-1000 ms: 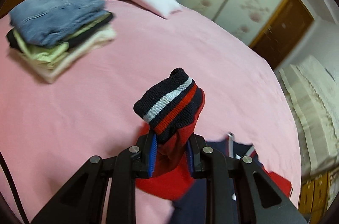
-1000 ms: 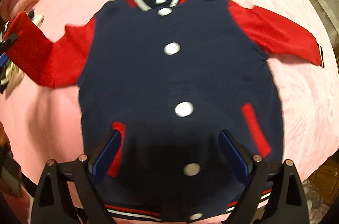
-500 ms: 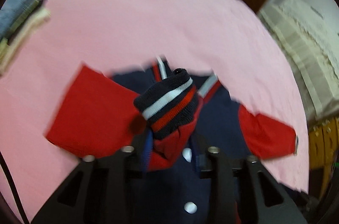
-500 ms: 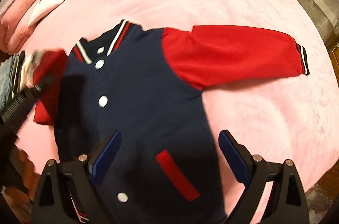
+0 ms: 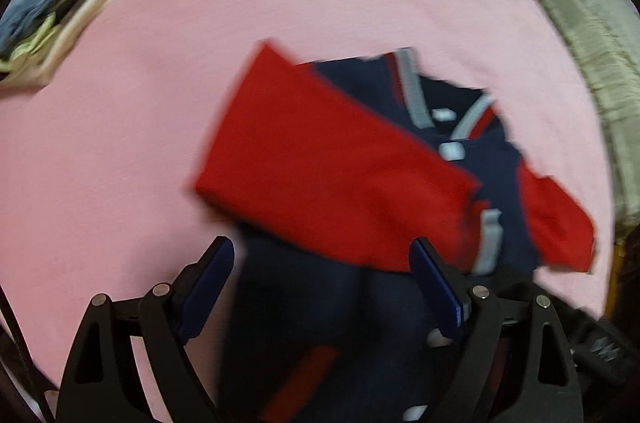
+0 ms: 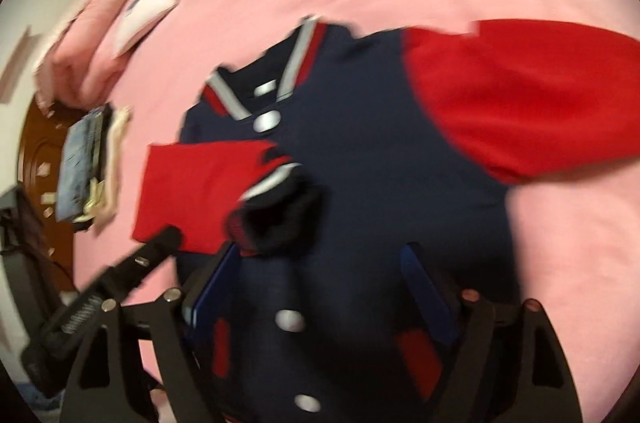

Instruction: Fold large clothes

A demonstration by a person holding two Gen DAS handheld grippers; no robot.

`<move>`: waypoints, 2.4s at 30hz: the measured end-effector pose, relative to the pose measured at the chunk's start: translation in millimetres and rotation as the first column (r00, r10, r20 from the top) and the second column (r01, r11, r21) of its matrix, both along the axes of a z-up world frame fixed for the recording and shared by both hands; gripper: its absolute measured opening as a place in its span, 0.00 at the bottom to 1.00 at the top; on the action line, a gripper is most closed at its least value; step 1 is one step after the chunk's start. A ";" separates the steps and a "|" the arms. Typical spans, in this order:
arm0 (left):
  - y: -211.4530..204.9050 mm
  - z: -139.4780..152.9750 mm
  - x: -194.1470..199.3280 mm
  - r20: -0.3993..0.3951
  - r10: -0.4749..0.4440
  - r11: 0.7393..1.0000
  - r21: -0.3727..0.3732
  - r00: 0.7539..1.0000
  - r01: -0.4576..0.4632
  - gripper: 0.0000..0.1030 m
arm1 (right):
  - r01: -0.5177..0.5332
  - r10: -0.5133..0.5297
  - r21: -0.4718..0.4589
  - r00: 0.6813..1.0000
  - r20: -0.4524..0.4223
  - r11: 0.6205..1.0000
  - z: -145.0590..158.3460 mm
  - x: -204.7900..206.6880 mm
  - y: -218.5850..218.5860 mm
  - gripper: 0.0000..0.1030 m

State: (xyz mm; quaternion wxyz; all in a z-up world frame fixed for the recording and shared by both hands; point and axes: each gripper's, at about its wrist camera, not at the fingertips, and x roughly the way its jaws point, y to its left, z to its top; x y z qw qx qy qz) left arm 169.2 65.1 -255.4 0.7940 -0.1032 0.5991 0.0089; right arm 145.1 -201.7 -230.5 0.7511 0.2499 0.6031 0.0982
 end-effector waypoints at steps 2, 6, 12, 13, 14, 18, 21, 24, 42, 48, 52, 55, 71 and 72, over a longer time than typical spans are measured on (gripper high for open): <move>16.5 -7.5 -2.3 -0.032 0.014 0.998 0.055 0.999 -0.012 0.85 | -0.009 0.009 0.009 1.000 0.022 1.000 -2.2 7.4 14.9 0.76; 38.4 -29.2 -1.3 -0.099 -0.015 0.996 0.089 0.995 0.024 0.85 | 0.012 -0.012 -0.009 1.000 0.026 1.000 -10.3 22.5 32.8 0.50; 41.2 -45.3 4.8 -0.124 -0.065 0.995 0.073 0.990 0.075 0.85 | 0.068 -0.067 -0.002 0.996 0.063 0.998 -2.7 35.5 31.3 0.12; 40.5 -46.5 6.7 -0.122 -0.072 0.993 0.081 0.990 0.083 0.85 | 0.073 -0.073 -0.003 0.993 0.095 0.997 5.2 34.8 28.3 0.12; 40.3 -47.4 8.7 -0.119 -0.075 0.992 0.089 0.990 0.085 0.85 | 0.077 -0.075 -0.009 0.990 0.115 0.997 10.7 34.2 25.9 0.12; 44.1 -50.5 17.5 -0.106 -0.063 0.993 0.094 0.992 0.073 0.85 | 0.099 -0.082 -0.080 0.977 0.194 0.992 36.7 28.2 6.0 0.12; 48.2 -50.9 19.9 -0.097 -0.068 0.992 0.100 0.993 0.078 0.85 | 0.119 -0.096 -0.109 0.976 0.197 0.987 38.6 27.1 -13.4 0.12; 49.9 -50.4 22.5 -0.092 -0.081 0.989 0.113 0.992 0.091 0.85 | 0.143 -0.123 -0.131 0.981 0.150 0.981 26.3 27.0 -31.9 0.12; 45.4 -29.2 1.7 -0.116 -0.015 0.973 0.227 0.993 0.041 0.85 | 0.322 -0.278 -0.350 0.946 0.169 0.880 25.3 -1.4 -74.7 0.25; 37.9 14.6 -13.8 0.076 -0.040 0.983 0.185 0.996 0.025 0.71 | 0.182 -0.145 -0.142 0.961 0.237 0.973 36.5 0.0 -42.9 0.25; 17.3 5.5 18.6 0.054 -0.090 0.995 0.057 0.994 0.087 0.70 | 0.061 -0.055 -0.021 0.978 0.201 0.998 14.6 10.9 -7.1 0.18; 3.2 -9.6 40.9 -0.008 -0.053 0.994 0.095 0.999 0.054 0.70 | 0.048 -0.047 -0.004 0.992 0.119 0.999 -9.9 17.0 13.4 0.11; 47.6 -51.2 66.3 -0.121 -0.050 0.995 0.082 0.991 0.060 0.88 | 0.329 -0.294 -0.412 0.944 0.148 0.850 -20.4 -14.8 -63.2 0.00; 46.2 -50.4 68.1 -0.117 -0.073 0.992 0.091 0.990 0.083 0.89 | 0.357 -0.326 -0.431 0.934 0.146 0.829 -20.9 -18.9 -67.2 0.00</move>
